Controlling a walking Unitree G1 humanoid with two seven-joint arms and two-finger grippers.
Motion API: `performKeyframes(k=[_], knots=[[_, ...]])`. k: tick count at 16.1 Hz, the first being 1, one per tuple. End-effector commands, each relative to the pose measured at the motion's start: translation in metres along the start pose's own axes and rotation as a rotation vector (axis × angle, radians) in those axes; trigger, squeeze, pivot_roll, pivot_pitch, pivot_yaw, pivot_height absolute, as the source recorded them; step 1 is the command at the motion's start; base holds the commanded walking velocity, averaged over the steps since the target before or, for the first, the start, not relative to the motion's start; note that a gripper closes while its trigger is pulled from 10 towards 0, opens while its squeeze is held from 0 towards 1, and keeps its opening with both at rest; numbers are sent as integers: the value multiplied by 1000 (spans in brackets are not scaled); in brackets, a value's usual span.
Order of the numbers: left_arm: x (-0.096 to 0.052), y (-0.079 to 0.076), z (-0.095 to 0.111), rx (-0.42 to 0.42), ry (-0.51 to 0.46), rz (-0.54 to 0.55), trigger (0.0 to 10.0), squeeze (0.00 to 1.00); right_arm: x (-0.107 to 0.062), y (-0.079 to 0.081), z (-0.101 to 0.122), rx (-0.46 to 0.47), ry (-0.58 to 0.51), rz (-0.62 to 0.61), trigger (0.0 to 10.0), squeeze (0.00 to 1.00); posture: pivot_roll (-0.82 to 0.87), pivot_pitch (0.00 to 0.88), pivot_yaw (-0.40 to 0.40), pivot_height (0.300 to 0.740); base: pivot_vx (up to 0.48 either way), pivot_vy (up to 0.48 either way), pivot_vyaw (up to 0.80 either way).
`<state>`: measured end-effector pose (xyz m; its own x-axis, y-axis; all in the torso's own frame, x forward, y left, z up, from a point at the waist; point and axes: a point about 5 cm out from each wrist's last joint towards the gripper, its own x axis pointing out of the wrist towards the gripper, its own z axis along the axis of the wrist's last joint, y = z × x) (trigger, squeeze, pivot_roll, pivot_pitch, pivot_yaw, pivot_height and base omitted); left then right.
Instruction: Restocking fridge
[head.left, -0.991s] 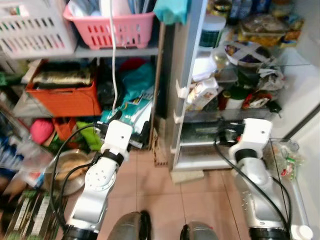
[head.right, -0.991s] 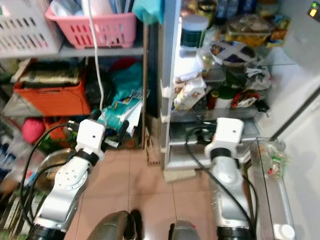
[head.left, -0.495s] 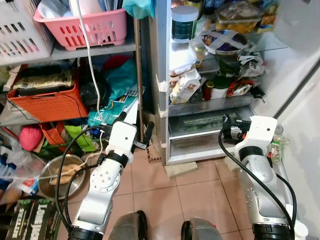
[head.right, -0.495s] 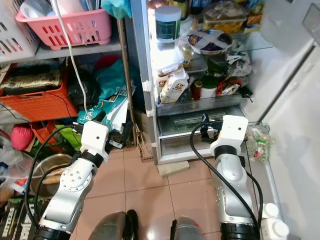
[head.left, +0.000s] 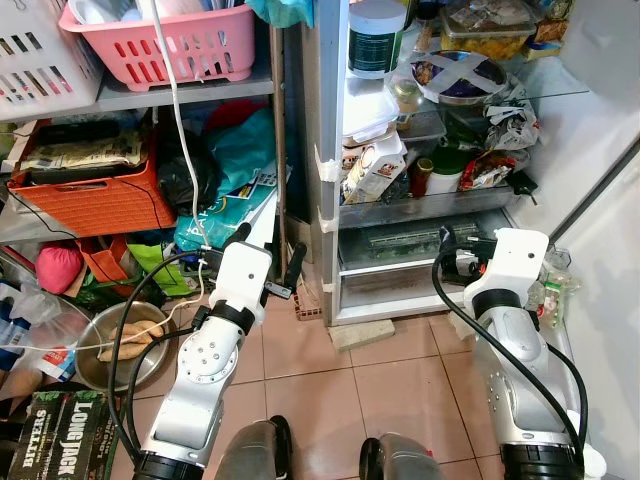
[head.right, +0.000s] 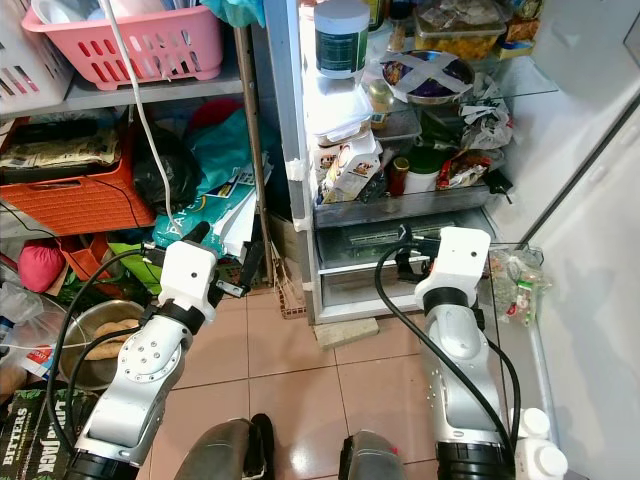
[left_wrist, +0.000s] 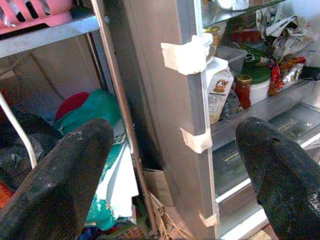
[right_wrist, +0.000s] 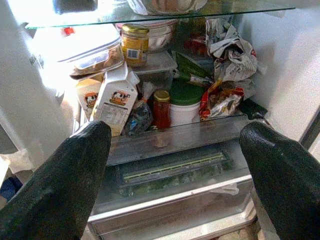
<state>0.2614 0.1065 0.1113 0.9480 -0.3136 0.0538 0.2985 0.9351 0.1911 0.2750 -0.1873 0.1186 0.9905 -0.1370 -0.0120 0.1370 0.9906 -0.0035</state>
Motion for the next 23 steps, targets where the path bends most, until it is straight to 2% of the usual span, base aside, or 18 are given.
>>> performKeyframes(k=[1, 10, 16, 20, 23], knots=[[-1, 2, -1, 8, 9, 1, 10000, 0, 2, 0, -1, -2, 7, 6, 10000, 0, 34, 133, 22, 740, -244, -270, 0], [0, 2, -1, 7, 7, 4, 10000, 0, 5, 0, 0, -6, 5, 16, 10000, 0, 32, 134, 18, 740, -88, -270, 0], [-1, 2, -1, 7, 4, 9, 10000, 0, 3, 2, -2, 10, 13, 45, 10000, 0, 31, 136, 17, 740, 0, 0, 0], [-2, 3, -2, -18, 10, 10, 10000, 0, -6, -11, -7, -12, 26, 68, 10000, 0, 17, 141, 23, 740, 0, 0, 0], [-1, 2, -2, -30, 11, 7, 10000, 0, -6, -9, -8, -9, 30, 78, 10000, 0, 18, 141, 24, 740, 0, 263, 0]])
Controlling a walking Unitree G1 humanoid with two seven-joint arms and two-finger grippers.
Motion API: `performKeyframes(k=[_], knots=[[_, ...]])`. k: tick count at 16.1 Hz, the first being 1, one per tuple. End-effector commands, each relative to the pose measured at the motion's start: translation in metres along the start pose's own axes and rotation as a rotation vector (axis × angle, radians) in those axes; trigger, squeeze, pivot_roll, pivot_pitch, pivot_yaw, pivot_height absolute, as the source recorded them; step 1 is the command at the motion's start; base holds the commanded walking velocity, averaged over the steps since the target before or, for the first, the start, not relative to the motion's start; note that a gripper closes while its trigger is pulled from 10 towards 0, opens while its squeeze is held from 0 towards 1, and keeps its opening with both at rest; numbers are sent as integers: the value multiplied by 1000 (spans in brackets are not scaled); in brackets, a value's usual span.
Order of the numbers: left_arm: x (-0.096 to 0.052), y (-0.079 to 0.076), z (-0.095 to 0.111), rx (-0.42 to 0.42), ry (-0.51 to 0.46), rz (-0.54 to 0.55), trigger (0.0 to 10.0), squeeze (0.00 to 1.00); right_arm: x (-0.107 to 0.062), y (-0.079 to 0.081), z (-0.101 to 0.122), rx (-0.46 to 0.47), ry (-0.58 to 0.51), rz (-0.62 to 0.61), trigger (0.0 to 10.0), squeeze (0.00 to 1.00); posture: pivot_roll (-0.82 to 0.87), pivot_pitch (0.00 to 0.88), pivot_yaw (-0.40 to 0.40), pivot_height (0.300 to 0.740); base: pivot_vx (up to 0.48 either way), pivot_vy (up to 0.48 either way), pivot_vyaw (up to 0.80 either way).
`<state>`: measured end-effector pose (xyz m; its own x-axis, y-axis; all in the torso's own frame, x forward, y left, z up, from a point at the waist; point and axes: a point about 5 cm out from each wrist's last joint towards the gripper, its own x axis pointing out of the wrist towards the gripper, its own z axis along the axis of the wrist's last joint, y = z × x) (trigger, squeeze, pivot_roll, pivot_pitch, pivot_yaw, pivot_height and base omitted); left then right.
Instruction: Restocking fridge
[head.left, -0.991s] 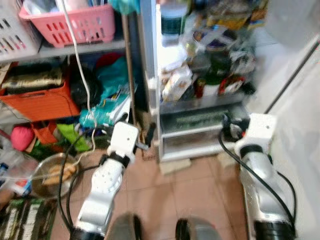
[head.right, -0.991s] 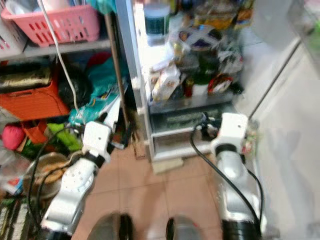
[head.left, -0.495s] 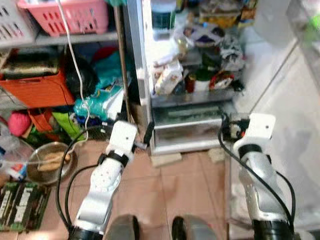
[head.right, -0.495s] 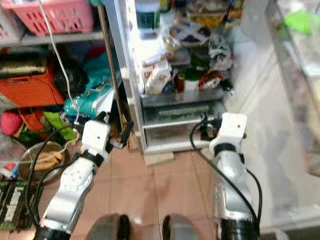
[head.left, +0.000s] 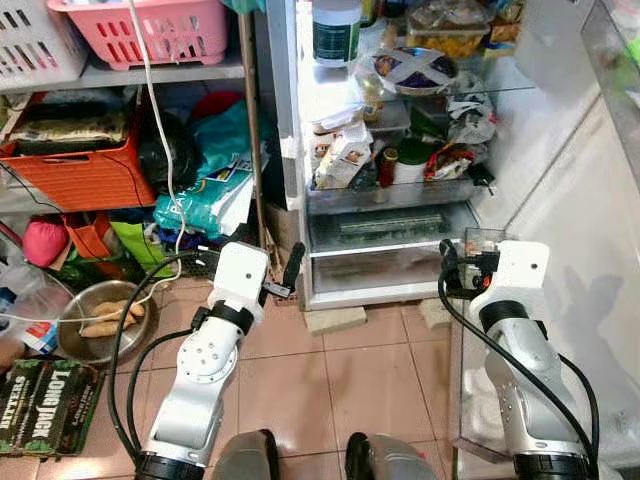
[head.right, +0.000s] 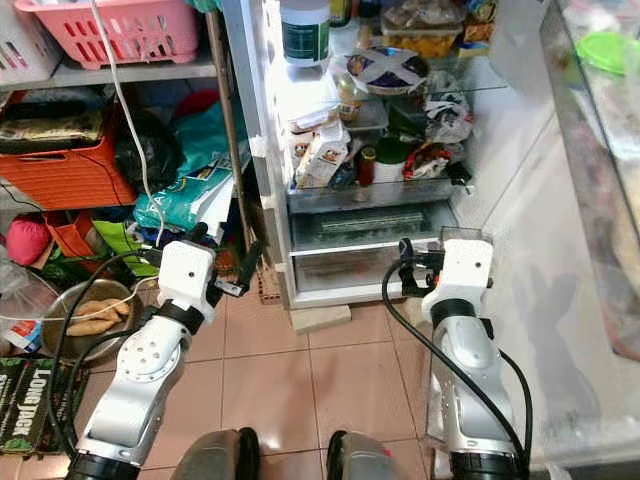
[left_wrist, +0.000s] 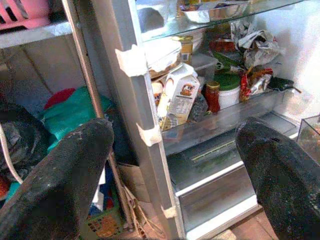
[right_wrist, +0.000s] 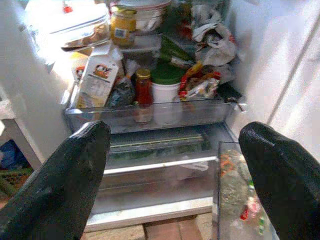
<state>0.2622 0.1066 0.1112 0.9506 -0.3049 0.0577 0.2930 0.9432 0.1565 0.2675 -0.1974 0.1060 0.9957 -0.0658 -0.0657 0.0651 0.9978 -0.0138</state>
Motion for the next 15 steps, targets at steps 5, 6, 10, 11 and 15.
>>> performKeyframes(k=[5, 6, 10, 11, 15], knots=[[-2, 4, -3, -22, 31, 10, 10000, 0, 1, 9, 5, 6, -28, 31, 10000, 0, 25, 143, 22, 740, 0, 425, 0], [-2, 4, -4, -22, 33, 8, 10000, 0, 1, 9, 5, 7, -28, 33, 10000, 0, 25, 143, 22, 740, 0, 442, 0], [-1, 3, -4, -21, 38, 6, 10000, 0, 2, 10, 5, 7, -27, 32, 10000, 0, 23, 142, 23, 740, 0, 442, 0], [-1, 3, -4, -19, 40, 7, 10000, 0, 2, 10, 4, 8, -22, 28, 10000, 0, 23, 140, 23, 740, 0, 442, -525], [0, 3, -3, -13, 26, 7, 10000, 0, 3, 13, 3, 12, -22, 31, 10000, 0, 23, 136, 25, 740, 0, 220, -800]])
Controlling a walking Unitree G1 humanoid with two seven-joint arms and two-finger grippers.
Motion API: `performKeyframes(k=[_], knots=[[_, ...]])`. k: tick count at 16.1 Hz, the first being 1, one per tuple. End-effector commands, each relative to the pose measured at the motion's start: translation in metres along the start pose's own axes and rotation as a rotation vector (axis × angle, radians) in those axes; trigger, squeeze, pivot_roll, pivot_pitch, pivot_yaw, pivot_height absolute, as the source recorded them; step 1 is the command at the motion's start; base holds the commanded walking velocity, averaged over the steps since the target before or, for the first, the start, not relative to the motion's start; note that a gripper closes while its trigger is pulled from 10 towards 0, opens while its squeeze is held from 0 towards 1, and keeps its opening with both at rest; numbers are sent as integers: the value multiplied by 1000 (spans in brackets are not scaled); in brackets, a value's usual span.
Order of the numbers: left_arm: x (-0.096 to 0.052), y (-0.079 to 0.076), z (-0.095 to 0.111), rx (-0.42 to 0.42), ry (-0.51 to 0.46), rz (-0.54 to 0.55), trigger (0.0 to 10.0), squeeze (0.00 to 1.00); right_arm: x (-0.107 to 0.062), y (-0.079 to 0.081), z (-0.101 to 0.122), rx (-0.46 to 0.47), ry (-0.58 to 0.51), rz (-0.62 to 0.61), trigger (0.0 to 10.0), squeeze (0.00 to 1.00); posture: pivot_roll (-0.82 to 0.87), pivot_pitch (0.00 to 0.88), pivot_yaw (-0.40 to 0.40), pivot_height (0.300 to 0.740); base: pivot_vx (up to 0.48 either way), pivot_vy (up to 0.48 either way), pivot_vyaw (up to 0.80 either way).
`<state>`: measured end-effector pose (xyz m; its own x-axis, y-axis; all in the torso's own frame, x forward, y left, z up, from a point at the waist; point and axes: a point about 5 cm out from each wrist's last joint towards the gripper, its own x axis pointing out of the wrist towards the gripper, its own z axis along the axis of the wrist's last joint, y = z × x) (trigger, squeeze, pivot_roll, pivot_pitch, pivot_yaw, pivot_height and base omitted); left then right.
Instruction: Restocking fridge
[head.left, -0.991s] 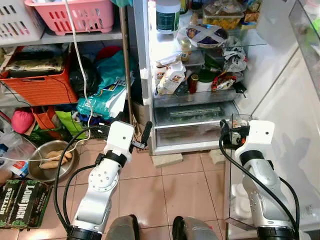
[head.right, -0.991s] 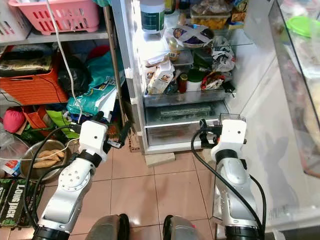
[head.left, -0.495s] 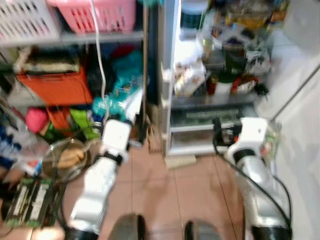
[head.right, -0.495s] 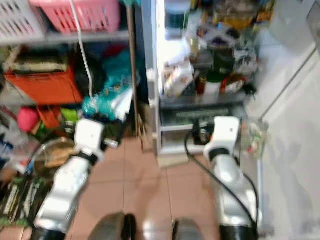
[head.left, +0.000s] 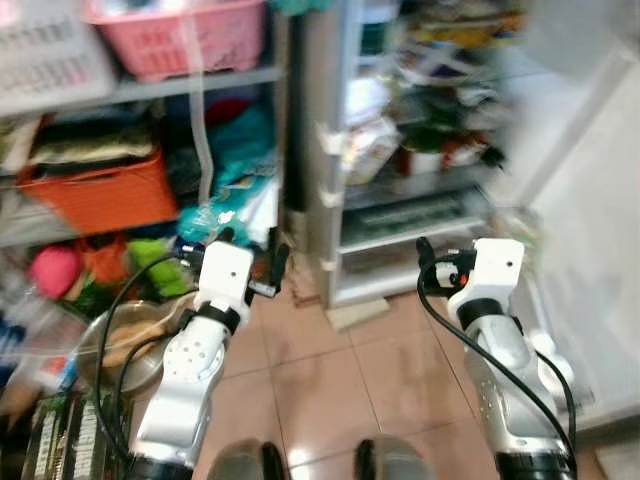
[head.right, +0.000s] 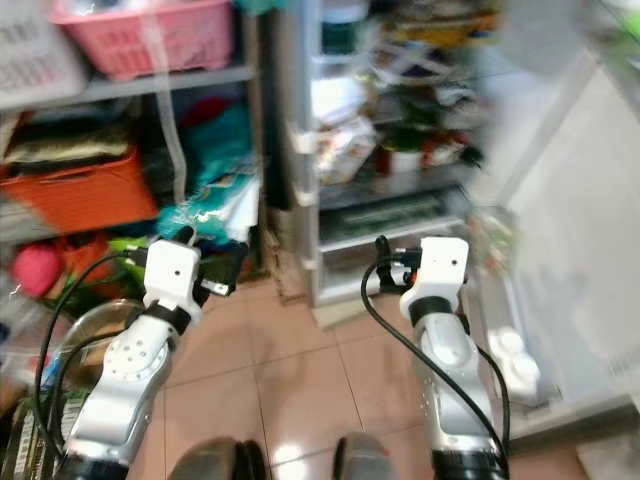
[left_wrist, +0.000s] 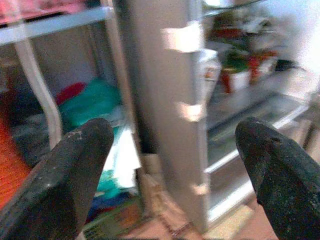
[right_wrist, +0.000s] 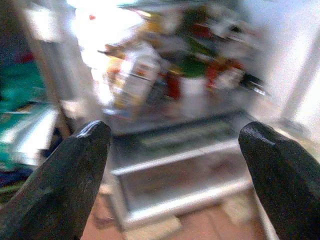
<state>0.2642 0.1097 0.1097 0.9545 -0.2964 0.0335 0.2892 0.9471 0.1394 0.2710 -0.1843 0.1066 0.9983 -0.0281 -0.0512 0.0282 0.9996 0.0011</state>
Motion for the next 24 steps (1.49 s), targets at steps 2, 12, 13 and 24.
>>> performKeyframes(k=[2, 12, 13, 24], knots=[[-1, 0, 0, 12, -8, 0, 10000, 0, 1, -1, 2, -1, -10, -8, 10000, 0, 24, 133, 27, 740, 0, 0, -800], [-3, 1, 2, 27, -26, -36, 10000, 0, 1, -2, -4, -26, 10, -24, 10000, 0, 27, 131, 33, 740, 0, -55, -772], [-3, 1, 3, 26, -27, -37, 10000, 0, 1, -2, -4, -25, 9, -23, 10000, 0, 29, 131, 32, 740, 0, -304, -563], [-3, 1, 2, 32, -32, -28, 10000, 0, -1, -3, -5, -35, 0, -2, 10000, 0, 25, 125, 30, 740, 0, -261, 0]])
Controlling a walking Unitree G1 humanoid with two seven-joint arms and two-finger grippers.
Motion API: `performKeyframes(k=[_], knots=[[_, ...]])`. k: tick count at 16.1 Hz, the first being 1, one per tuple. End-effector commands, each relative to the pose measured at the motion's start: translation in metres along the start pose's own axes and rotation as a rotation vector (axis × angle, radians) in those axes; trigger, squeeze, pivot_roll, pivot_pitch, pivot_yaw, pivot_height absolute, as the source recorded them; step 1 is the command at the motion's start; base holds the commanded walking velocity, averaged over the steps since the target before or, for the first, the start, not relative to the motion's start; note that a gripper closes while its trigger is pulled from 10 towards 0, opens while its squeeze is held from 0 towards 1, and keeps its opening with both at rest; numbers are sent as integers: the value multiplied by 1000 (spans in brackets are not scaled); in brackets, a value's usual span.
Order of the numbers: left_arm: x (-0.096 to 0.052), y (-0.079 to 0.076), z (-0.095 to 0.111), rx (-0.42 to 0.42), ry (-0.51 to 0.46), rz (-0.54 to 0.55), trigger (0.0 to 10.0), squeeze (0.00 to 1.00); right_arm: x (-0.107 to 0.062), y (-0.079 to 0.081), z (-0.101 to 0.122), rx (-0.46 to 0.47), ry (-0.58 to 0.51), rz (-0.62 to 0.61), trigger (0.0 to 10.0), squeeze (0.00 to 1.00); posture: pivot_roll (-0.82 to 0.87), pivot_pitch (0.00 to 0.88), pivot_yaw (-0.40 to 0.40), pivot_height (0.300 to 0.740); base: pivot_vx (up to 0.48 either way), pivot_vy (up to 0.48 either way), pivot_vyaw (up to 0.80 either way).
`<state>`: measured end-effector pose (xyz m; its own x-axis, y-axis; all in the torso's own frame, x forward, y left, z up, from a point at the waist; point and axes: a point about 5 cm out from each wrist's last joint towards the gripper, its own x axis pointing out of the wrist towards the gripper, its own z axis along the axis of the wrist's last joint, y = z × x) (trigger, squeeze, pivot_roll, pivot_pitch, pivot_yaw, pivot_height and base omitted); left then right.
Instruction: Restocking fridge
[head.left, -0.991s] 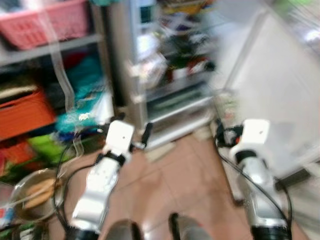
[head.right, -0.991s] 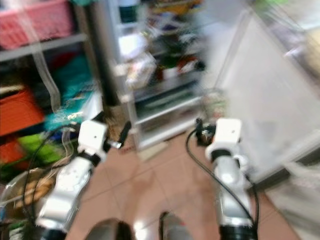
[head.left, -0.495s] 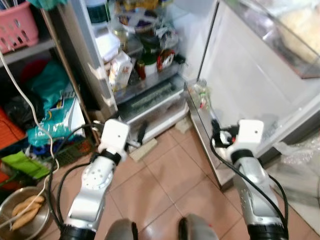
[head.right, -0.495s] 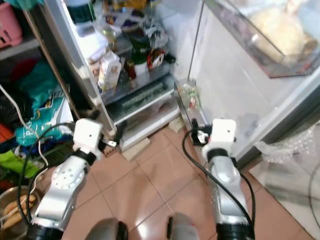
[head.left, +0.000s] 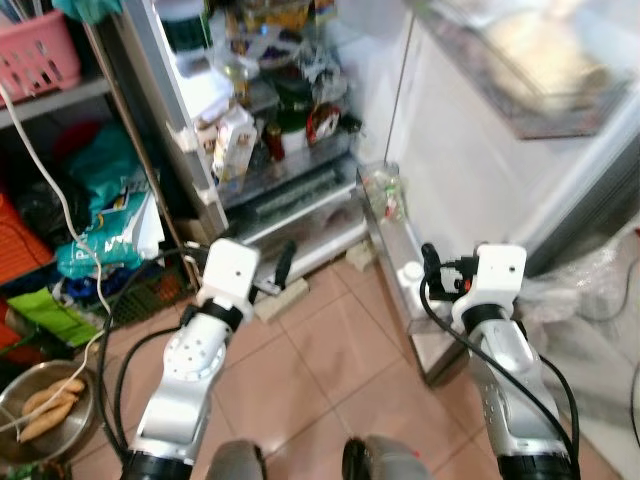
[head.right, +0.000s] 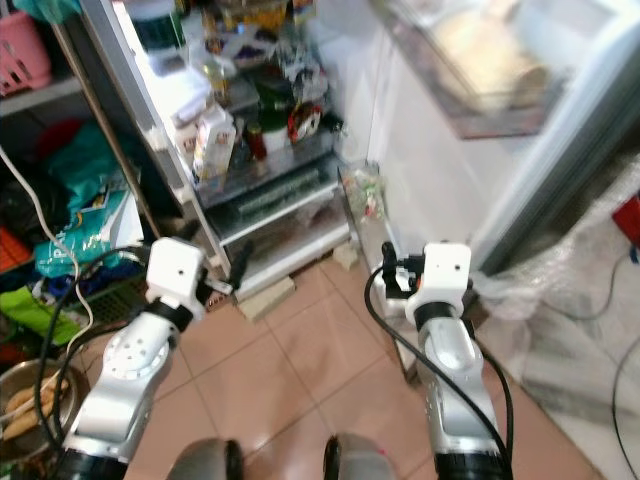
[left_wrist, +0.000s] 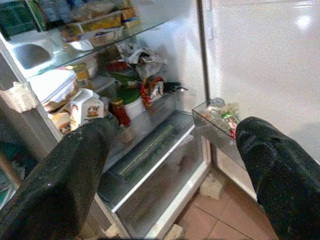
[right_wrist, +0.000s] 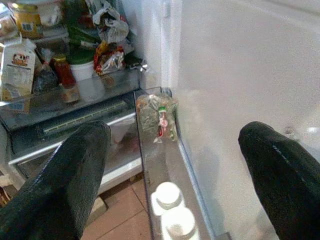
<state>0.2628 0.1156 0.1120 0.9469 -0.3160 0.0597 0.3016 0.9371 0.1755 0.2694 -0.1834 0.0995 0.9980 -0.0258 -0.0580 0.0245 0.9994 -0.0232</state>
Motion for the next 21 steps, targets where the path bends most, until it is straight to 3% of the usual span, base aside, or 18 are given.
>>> performKeyframes(k=[1, 6, 10, 13, 18, 21], knots=[[0, -4, 0, -3, -3, -11, 10000, 0, 0, -4, 2, -11, -8, -3, 10000, 0, 26, 127, 30, 740, 0, -315, 0], [-2, -4, -1, -5, 2, -10, 10000, 0, -2, -4, 1, -15, -4, 3, 10000, 0, 27, 133, 27, 740, 0, -307, 0], [-1, -3, -1, -20, -1, -1, 10000, 0, -4, -3, 0, -3, -4, 73, 10000, 0, 25, 136, 32, 740, 0, 0, 0], [-2, -2, -1, -17, 5, 1, 10000, 0, -2, -14, 0, -38, -4, 29, 10000, 0, 29, 143, 33, 740, 0, 0, 0], [-15, 12, -4, 35, 42, 29, 10000, 0, 20, -30, 15, -97, -57, -37, 10000, 0, 65, 199, 42, 740, 0, 0, 0], [-27, 16, -11, 26, 76, 54, 10000, 0, 41, -49, 25, -131, -55, -151, 10000, 0, 74, 197, 34, 740, 0, 0, 0]])
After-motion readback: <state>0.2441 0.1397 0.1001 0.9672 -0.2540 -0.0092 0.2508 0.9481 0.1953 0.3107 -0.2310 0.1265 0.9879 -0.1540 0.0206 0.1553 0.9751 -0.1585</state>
